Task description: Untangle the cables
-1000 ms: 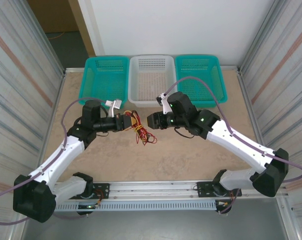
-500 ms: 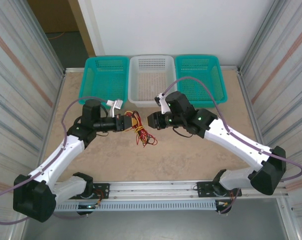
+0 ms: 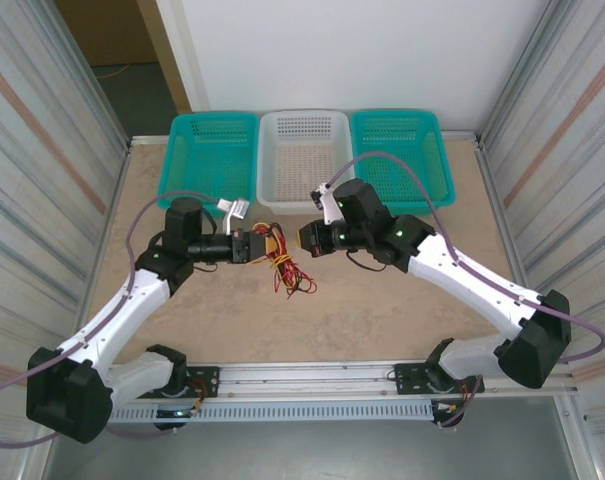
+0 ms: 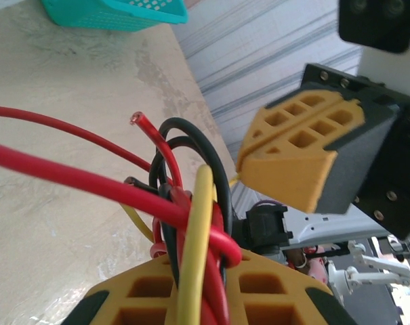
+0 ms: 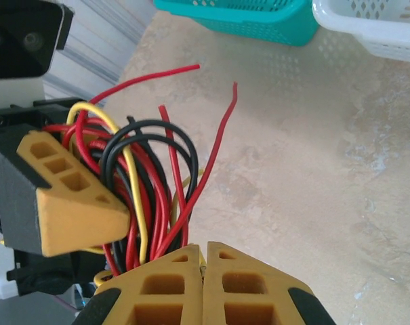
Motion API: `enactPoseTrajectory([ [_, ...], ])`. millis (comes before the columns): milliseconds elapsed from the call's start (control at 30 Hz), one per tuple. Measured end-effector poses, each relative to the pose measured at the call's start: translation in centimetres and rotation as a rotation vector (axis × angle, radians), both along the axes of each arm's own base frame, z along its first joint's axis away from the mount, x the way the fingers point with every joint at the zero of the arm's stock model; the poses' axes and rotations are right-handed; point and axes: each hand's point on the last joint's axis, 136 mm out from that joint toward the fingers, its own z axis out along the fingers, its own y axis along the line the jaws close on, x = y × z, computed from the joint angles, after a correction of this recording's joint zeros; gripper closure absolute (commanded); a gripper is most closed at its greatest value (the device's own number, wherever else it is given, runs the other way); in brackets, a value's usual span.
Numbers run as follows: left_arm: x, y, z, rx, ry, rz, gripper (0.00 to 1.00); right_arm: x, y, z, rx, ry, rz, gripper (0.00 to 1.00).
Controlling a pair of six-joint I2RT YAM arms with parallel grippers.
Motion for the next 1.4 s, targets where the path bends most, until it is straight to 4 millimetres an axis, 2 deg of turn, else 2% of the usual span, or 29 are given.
enactPoseTrajectory([
  [133, -0.3, -1.0, 1.8, -0.058, -0.025, -0.022, 1.00, 1.3, -0.6, 0.9, 0.062, 0.014, -0.010, 1.00],
  [267, -0.2, -1.2, 6.2, -0.167, -0.115, 0.009, 1.00, 2.6, -1.3, 1.6, 0.172, 0.022, -0.030, 1.00],
  [433, -0.3, -0.4, 11.9, -0.297, -0.258, 0.099, 1.00, 2.5, -0.8, 2.5, 0.310, 0.010, -0.010, 1.00],
  [500, 0.1, -0.6, 13.4, -0.329, -0.288, 0.133, 1.00, 2.4, -0.6, 2.8, 0.357, 0.005, -0.009, 1.00],
  [567, 0.9, -0.7, 14.1, -0.339, -0.299, 0.193, 1.00, 2.4, -0.6, 3.0, 0.401, 0.000, -0.021, 1.00],
  [700, 3.1, 0.0, 14.1, -0.337, -0.298, 0.340, 1.00, 1.8, -0.6, 3.0, 0.453, -0.009, -0.063, 1.00],
  [867, 5.5, 0.5, 13.4, -0.320, -0.301, 0.484, 1.00, 0.0, 0.2, 2.5, 0.483, -0.013, -0.120, 1.00],
  [967, 8.0, 2.6, 12.2, -0.294, -0.322, 0.660, 1.00, -2.4, 0.3, 1.2, 0.479, -0.002, -0.136, 1.00],
  [1033, 9.1, 3.7, 10.4, -0.267, -0.309, 0.746, 1.00, -3.8, 0.1, 1.0, 0.486, -0.014, -0.150, 1.00],
  [1133, 10.0, 4.7, 7.4, -0.223, -0.274, 0.825, 1.00, -5.0, -0.8, 1.3, 0.509, -0.037, -0.187, 1.00],
  [1200, 10.3, 5.2, 6.1, -0.201, -0.258, 0.855, 1.00, -5.3, -1.2, 1.7, 0.519, -0.053, -0.206, 1.00],
  [1333, 10.4, 5.3, 5.7, -0.183, -0.268, 0.864, 1.00, -5.3, -1.7, 2.3, 0.492, -0.065, -0.231, 1.00],
  [1400, 10.2, 5.0, 5.4, -0.147, -0.289, 0.848, 1.00, -5.2, -1.9, 3.6, 0.463, -0.081, -0.237, 1.00],
])
